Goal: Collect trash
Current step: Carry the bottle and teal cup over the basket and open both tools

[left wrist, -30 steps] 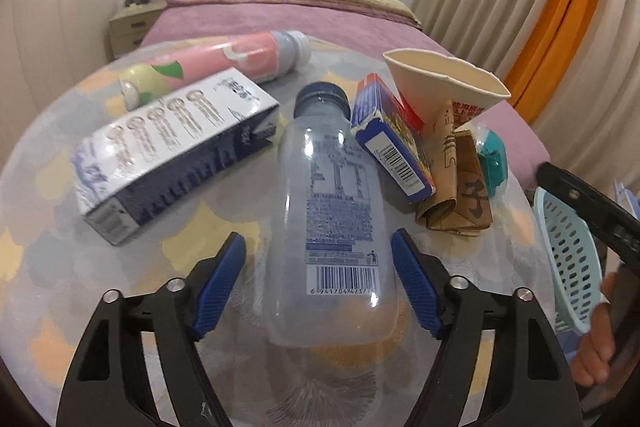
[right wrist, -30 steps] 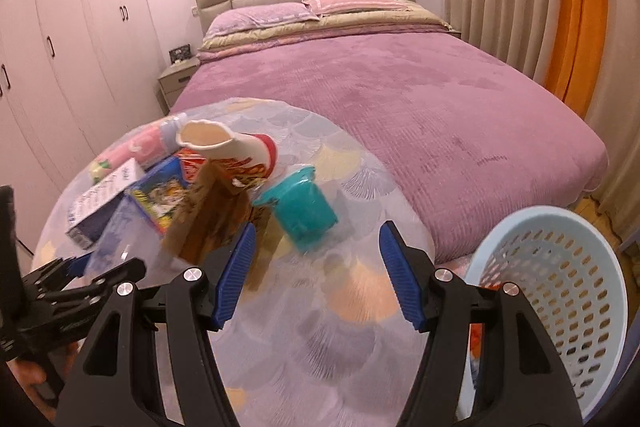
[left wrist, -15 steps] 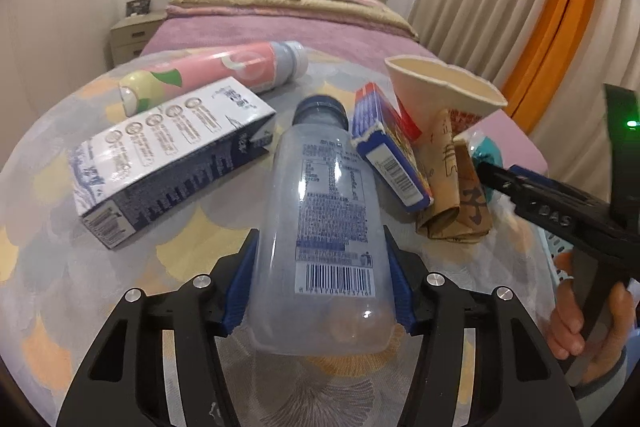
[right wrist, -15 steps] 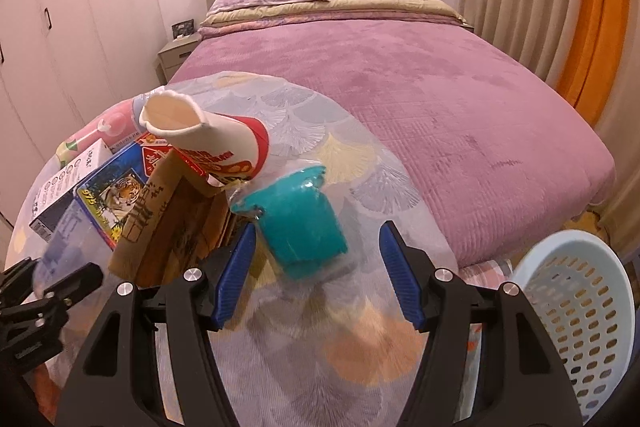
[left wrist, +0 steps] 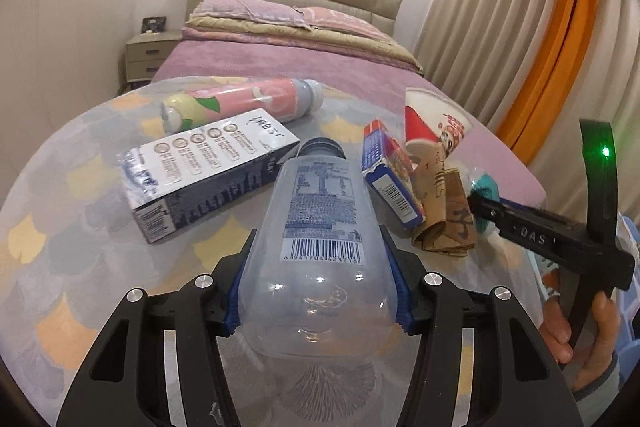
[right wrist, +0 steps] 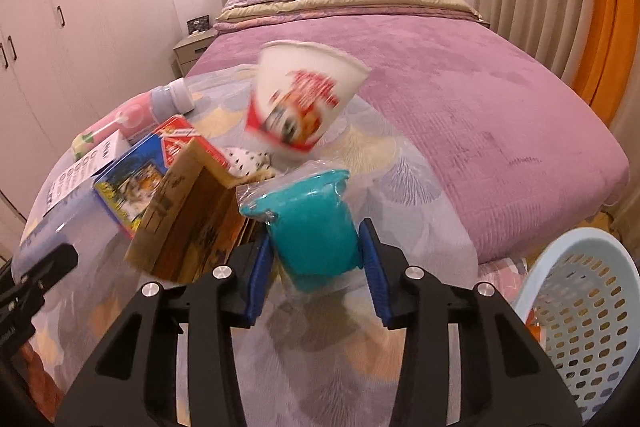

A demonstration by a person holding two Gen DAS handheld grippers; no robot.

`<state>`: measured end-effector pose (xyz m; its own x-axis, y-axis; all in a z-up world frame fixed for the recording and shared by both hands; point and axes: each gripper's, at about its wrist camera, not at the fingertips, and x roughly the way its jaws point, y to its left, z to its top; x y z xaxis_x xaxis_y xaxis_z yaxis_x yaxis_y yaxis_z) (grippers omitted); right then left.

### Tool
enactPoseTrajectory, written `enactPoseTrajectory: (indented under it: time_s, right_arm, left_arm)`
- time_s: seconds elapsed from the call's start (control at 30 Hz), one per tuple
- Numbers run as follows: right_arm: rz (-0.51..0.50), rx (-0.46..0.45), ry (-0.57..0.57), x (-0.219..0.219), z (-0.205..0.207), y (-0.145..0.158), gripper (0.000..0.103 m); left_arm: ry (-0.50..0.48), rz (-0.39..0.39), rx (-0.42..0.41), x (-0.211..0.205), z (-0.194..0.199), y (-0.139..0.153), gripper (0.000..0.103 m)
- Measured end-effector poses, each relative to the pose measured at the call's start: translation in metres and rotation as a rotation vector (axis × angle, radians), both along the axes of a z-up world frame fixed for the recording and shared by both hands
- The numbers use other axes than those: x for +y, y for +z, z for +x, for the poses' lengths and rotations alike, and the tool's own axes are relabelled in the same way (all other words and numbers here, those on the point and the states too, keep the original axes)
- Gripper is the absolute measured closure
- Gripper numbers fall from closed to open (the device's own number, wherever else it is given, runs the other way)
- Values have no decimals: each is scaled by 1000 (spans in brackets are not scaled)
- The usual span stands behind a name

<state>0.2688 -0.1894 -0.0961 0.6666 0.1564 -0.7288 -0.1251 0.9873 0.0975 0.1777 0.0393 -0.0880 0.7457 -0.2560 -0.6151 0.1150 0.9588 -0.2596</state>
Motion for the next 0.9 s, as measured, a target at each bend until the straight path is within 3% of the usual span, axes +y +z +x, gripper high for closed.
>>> enactPoseTrajectory:
  time_s: [0.2,0.47,0.7,0.9]
  right_arm:
    - [43,-17,-3,-8,-22,10,64]
    - [83,-82,-29,-22,-55,40,64]
    - [122,-152,-91,-53,-92,70,64]
    - [146,-173,-192,-99,-122,83,64]
  left_arm:
    - [19,-26,-10,6,-13,7,50]
    - [7,-58,-83,7,-31,39,50]
    - [-85,-78,-142,-19,-45,65,50]
    - [-224,-82,-155,-72,-45,75,50]
